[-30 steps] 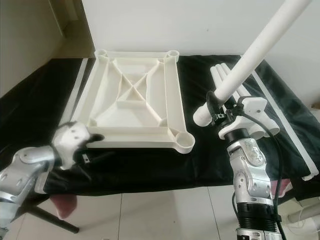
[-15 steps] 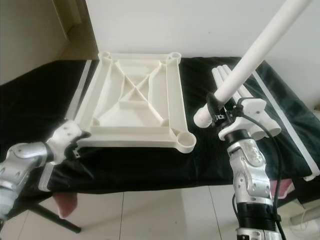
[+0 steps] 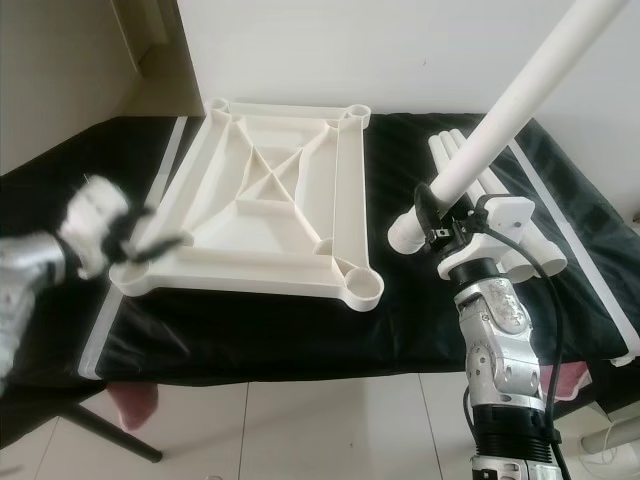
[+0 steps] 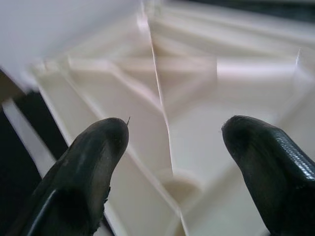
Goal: Building children table
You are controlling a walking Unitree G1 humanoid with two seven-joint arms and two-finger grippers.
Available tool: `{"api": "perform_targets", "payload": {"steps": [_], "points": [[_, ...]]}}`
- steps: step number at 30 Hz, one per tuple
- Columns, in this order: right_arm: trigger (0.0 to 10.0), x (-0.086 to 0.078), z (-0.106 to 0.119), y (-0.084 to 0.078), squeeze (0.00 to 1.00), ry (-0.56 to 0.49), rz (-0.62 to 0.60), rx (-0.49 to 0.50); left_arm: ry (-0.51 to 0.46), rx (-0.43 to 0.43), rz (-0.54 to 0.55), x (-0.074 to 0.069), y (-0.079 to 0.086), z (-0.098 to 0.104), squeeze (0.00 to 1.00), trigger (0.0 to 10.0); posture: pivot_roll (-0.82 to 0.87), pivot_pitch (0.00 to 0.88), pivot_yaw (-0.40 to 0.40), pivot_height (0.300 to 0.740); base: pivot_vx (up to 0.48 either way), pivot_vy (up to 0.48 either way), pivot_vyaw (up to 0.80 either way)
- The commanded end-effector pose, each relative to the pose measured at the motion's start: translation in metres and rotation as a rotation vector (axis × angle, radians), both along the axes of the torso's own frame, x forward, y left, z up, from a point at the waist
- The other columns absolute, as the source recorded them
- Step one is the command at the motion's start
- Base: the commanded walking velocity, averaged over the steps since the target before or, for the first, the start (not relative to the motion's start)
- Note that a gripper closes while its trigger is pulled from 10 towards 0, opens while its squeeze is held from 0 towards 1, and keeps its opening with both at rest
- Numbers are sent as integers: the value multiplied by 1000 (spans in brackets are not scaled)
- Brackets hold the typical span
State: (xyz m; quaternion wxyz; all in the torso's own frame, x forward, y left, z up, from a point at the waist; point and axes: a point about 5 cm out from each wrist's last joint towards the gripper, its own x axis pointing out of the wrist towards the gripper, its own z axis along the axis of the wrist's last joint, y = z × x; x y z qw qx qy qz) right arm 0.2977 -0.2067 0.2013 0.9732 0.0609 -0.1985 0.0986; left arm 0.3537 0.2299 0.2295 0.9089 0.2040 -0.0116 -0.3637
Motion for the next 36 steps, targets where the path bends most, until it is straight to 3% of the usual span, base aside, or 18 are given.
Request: {"api": "perform_targets", "payload": {"steps": [1, 4, 6, 7, 8, 10, 12, 15, 23, 24, 28, 30, 36], "points": [[10000, 1, 4, -1, 0, -22, -8, -8, 33, -35, -13, 2, -2, -5, 0, 10000, -35, 50, 7, 740, 0, 0, 0], [10000, 2, 5, 0, 0, -22, -6, -10, 24, -59, -13, 7, -8, -1, 0, 10000, -35, 51, 6, 740, 0, 0, 0], [10000, 2, 5, 1, 0, -20, -4, -9, -2, -84, 70, 26, -30, -1, 0, 10000, -44, 55, 9, 740, 0, 0, 0], [10000, 2, 5, 1, 0, -20, -4, -9, -2, -84, 70, 26, -30, -1, 0, 10000, -44, 55, 9, 740, 0, 0, 0], [10000, 2, 4, 2, 0, -19, -4, -7, 3, -105, 107, 34, -44, -3, 0, 10000, -45, 56, 10, 740, 0, 0, 0], [10000, 2, 4, 2, 0, -19, -4, -7, 3, -105, 107, 34, -44, -3, 0, 10000, -45, 56, 10, 740, 0, 0, 0], [10000, 0, 3, 3, 0, -16, -7, -6, 35, -133, 106, 41, -72, -10, 0, 10000, -53, 59, 14, 740, 0, 0, 0], [10000, -4, 2, 1, 0, -7, -20, -3, 60, -142, 97, 45, -99, -14, 0, 10000, -71, 70, 18, 740, 0, 0, 0], [10000, -11, -2, 1, 0, 12, -25, -5, 81, -167, 166, 53, -123, -12, 0, 10000, -90, 90, 21, 740, 0, 0, 0], [10000, -13, -4, 1, 0, 19, -28, -8, 90, -185, 180, 55, -138, -11, 0, 10000, -97, 98, 23, 740, 0, 0, 0], [10000, -13, -4, 1, 0, 20, -28, -8, 94, -188, 184, 55, -142, -11, 0, 10000, -97, 98, 23, 740, 0, 0, 0], [10000, -14, -4, 0, 0, 21, -31, -9, 99, -203, 193, 55, -152, -11, 0, 10000, -101, 99, 26, 740, 0, 0, 0], [10000, -18, -4, -1, 0, 25, -40, -10, 128, -241, 115, 48, -184, -12, 0, 10000, -111, 101, 32, 740, 0, 0, 0]]}}
